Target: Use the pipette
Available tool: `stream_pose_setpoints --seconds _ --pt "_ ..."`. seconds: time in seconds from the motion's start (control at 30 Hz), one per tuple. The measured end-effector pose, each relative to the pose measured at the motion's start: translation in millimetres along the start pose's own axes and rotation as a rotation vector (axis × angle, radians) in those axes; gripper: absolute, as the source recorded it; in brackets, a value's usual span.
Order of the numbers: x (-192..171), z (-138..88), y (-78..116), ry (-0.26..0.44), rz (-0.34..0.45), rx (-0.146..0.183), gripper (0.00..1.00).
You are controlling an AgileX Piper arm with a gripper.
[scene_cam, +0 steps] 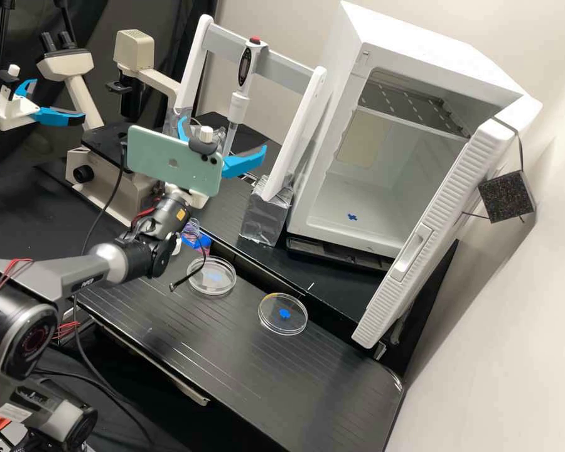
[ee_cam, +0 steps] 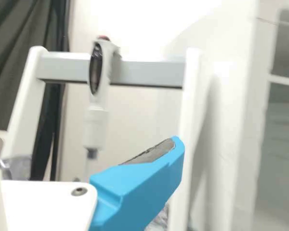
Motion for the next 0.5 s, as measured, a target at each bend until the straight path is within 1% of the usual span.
stream_pose_setpoints --seconds 0.03,0.07,0.13,0.23,0.37,0.4,0.5 --pt "6.7 -8.2 3.0 0.009 -0.01 -0.004 1.0" --pt "11.6 -13.8 5.2 0.016 -0.015 -0.015 1.0" --pt "20.9 -19.5 6.7 0.01 -0.025 -0.025 1.0" --pt "39.3 -28.8 10.7 0.002 -0.025 -0.027 1.0" --pt "64.5 -30.4 10.6 -0.04 -0.046 -0.034 1.0" --pt "72.9 -29.6 8.8 -0.055 -0.059 -0.041 1.0" --pt "87.0 -25.8 6.6 -0.089 -0.078 -0.044 1.0"
